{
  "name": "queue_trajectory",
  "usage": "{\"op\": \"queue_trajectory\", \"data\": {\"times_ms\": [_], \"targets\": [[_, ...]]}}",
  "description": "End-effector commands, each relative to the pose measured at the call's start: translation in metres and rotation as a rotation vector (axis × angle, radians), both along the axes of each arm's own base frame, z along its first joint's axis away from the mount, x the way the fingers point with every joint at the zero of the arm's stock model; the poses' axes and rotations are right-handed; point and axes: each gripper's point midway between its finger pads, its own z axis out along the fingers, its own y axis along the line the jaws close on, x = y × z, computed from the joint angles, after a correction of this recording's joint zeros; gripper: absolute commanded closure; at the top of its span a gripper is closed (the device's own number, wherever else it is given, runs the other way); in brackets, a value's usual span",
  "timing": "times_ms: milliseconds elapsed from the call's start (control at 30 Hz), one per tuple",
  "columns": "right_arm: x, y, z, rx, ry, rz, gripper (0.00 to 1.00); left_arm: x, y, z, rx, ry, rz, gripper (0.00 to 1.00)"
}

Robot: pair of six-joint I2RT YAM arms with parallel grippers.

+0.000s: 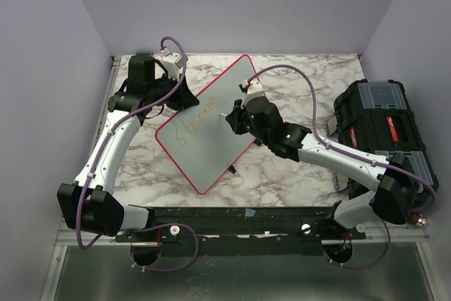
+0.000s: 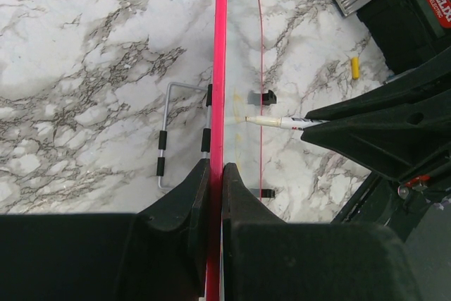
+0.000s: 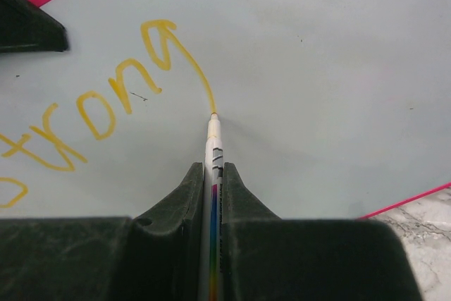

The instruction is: Write a sentence on the whiteboard

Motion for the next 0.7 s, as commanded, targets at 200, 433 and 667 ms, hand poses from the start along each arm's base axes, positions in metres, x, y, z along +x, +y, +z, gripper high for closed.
{"op": "queue_trajectory", "data": {"times_ms": [200,433,667], "targets": [[-0.016,0.011,-0.004,0.002,0.065,0.105,0.99,-0.01,-0.007,0.008,0.008,-0.053,-0.056,1.0],[-0.012,0.011,0.033,0.034,0.02,0.091,0.99,-0.009,-0.007,0.007,0.011,-0.05,-0.052,1.0],[-0.006,-0.01,0.091,0.077,-0.08,0.01,0.99,-0.009,-0.006,0.005,0.013,-0.047,-0.051,1.0]]}}
